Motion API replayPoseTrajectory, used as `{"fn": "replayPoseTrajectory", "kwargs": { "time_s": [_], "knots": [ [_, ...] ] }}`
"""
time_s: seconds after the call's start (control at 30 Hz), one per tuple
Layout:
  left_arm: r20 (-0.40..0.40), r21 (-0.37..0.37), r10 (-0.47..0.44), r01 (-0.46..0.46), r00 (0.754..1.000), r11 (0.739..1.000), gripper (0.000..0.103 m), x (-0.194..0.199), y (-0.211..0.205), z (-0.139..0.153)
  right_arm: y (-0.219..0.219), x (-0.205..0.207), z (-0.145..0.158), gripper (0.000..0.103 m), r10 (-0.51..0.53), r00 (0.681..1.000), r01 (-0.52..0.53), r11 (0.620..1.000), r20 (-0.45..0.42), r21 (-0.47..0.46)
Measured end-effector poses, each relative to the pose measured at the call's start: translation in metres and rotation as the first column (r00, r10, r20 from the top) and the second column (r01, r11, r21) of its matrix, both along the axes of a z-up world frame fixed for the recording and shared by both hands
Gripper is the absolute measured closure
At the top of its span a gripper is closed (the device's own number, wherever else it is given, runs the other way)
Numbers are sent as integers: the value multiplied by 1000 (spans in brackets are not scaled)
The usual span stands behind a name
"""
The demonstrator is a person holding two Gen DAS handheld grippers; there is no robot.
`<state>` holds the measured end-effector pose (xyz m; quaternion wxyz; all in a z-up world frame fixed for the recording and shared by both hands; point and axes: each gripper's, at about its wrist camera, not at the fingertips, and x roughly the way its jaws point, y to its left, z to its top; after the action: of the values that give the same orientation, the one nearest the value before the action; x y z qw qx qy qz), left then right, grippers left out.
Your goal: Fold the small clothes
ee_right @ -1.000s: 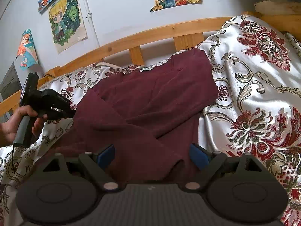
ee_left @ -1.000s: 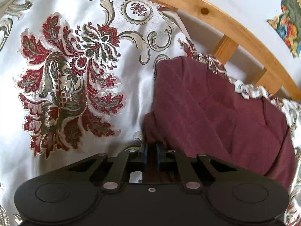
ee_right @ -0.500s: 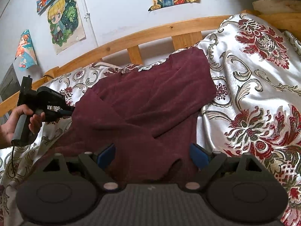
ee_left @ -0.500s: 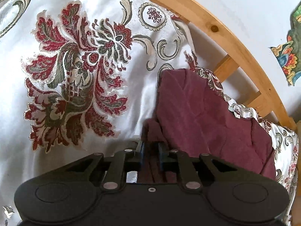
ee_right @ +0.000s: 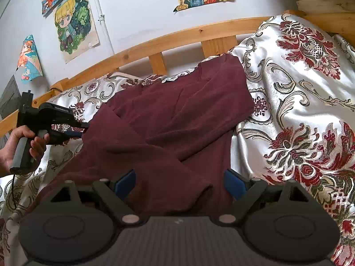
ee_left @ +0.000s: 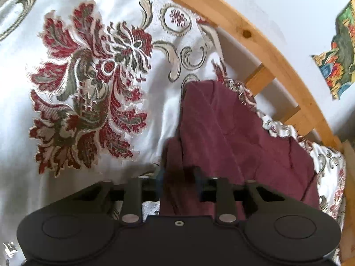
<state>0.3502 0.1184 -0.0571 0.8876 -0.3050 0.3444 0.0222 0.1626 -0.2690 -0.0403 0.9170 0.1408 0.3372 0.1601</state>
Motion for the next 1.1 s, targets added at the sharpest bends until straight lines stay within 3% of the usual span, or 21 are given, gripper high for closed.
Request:
{"fn": "replayPoseTrajectory", "kwargs": {
  "time_s": [0.07,0.23,0.37,0.5,0.6,0.67,0.73,0.8,0.83,0.9,0.97,1.03,1.1],
  "knots": [
    [1,-5,2,-2,1000,1000,97,2,-1,-1,0,0,0,12,0,1000,0,1000,0,0],
    [52,-17,44,-44,998,999,99,-6,4,6,-1,0,0,12,3,1000,-3,1000,2,4],
    [90,-64,102,-96,991,993,99,-15,16,12,1,1,1,26,26,1000,-26,999,-2,20],
    [65,-124,128,-119,990,985,99,-16,27,3,7,0,1,35,59,998,-59,998,-2,9],
    [51,-111,129,-122,990,986,96,-18,26,-3,11,-1,1,37,71,997,-71,997,2,0],
    [42,-89,117,-113,992,990,83,-19,25,-4,10,-1,1,37,68,998,-68,998,2,4],
    [36,-67,93,-90,995,994,82,-20,24,-5,9,-1,1,37,64,998,-64,998,-1,14],
    [28,-56,64,-62,998,996,88,-18,22,-5,8,0,1,37,62,998,-62,998,-5,20],
    [24,-55,52,-50,998,997,101,-18,22,-5,8,0,0,38,63,998,-63,998,-8,23],
    [22,-45,62,-61,998,997,101,-19,21,-3,10,2,-1,55,79,997,-79,997,-13,26],
    [29,-36,95,-94,995,995,102,-22,22,-1,13,2,-1,79,88,996,-88,996,-16,9],
    [26,-64,131,-129,991,990,102,-24,27,-3,15,1,-1,89,102,995,-102,995,-12,-5],
    [5,-70,157,-156,988,985,102,-25,31,-8,18,0,0,91,116,993,-116,993,-12,-17]
  ]
}}
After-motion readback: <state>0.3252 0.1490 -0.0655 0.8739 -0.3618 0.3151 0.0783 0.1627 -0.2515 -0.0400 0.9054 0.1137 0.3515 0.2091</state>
